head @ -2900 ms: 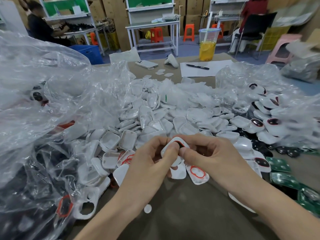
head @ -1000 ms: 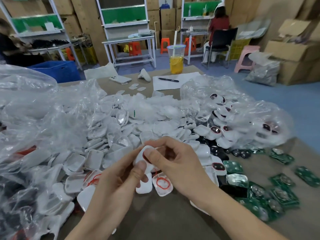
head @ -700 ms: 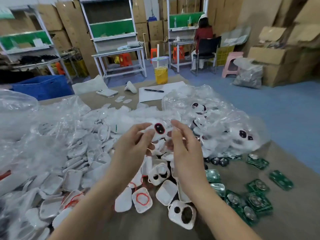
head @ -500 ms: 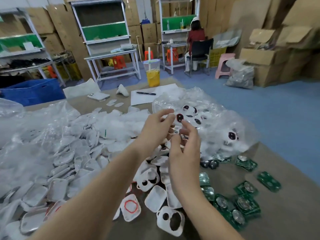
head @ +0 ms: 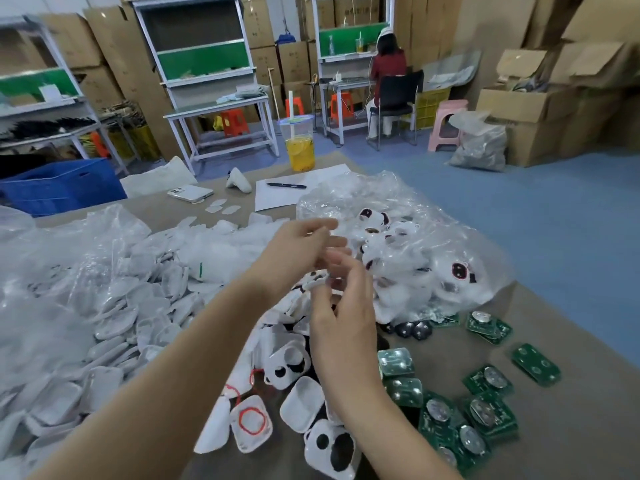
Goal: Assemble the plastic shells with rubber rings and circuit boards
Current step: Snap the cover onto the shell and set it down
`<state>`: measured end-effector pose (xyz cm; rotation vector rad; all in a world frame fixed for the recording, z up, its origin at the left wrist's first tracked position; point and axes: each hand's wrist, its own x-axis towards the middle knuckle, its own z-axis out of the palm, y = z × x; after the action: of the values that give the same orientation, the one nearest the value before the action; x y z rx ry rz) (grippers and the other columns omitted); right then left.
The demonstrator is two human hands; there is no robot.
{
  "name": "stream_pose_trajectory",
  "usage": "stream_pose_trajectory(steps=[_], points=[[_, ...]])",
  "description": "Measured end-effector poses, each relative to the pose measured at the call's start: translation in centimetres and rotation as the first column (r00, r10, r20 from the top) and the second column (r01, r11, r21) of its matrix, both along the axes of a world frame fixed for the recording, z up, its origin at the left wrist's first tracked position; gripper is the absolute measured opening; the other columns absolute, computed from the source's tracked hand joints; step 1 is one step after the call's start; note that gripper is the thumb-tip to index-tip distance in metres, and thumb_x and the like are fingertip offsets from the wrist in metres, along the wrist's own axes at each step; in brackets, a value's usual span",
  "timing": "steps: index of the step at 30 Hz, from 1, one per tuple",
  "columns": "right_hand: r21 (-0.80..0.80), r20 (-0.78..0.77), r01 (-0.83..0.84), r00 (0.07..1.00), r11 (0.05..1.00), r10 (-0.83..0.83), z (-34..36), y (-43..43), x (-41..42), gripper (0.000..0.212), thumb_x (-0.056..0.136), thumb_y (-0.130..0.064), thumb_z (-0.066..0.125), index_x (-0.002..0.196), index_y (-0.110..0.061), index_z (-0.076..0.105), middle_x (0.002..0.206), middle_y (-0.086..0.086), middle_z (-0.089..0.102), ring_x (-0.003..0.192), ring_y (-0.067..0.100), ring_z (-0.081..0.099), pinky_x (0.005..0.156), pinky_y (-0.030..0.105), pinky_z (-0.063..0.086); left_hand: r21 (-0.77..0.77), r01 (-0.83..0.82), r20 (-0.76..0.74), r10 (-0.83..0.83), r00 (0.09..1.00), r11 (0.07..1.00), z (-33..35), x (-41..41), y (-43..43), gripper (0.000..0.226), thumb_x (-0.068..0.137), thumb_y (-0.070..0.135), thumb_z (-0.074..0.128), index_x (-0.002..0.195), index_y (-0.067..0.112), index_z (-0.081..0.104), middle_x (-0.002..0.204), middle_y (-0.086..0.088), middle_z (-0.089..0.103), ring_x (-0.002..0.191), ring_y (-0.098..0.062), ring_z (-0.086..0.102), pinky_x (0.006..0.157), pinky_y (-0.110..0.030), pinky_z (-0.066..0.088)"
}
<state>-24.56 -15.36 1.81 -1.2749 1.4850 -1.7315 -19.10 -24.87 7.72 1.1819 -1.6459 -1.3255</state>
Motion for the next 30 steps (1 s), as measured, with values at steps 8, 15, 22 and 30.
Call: stream_pose_trajectory(steps=[8,15,22,30], points=[[-0.078,-0.625,-0.197,0.773,0.977,0.106,-0.3,1.3,1.7,0.035,0.094,-0.021,0.035,0.112,-0.019,0.064,0.108,-0.002,0.06,0.099,0.017,0.054,0.09,0.034,0.046,-0.556,-0.262,0.14,0.399,0.906,0.789,-3.5,12.6,10.4,0.028,0.101,0.018,0.051,0.111,0.04,0.064,0.098,0.021,0.074,0.094,0.0,0.069,0.076,-0.022,0.053],[0.033,-0.845,-0.258,0.509,0.966,0.165,-1.8,2.0,3.3,0.037,0.093,-0.029,0.041,0.115,-0.021,0.069,0.114,0.001,0.064,0.108,0.025,0.06,0.096,0.042,0.048,-0.689,-0.012,0.493,0.481,0.725,0.725,-7.1,16.3,13.3,0.046,0.095,0.05,0.042,0.126,0.026,0.065,0.126,0.018,0.059,0.12,-0.008,0.049,0.099,-0.025,0.038],[0.062,-0.914,-0.12,0.393,0.991,0.105,-2.1,1.7,3.5,0.054,0.095,-0.038,0.033,0.14,-0.015,0.053,0.135,0.008,0.057,0.127,0.026,0.053,0.109,0.041,0.042,-0.643,0.022,0.619,0.502,0.604,0.766,-7.7,17.0,12.6,0.034,0.091,0.035,0.066,0.125,0.032,0.066,0.144,0.0,0.055,0.131,-0.032,0.051,0.1,-0.048,0.047],[-0.085,-0.783,-0.098,0.622,0.992,-0.006,-1.3,0.9,2.2,0.033,0.094,-0.006,0.053,0.123,-0.015,0.064,0.114,0.001,0.064,0.104,0.014,0.049,0.094,0.029,0.042,-0.707,0.002,0.552,0.55,0.627,0.707,-8.3,17.4,12.0,0.032,0.095,0.036,0.049,0.119,0.025,0.068,0.136,0.001,0.059,0.121,-0.03,0.056,0.097,-0.046,0.049]])
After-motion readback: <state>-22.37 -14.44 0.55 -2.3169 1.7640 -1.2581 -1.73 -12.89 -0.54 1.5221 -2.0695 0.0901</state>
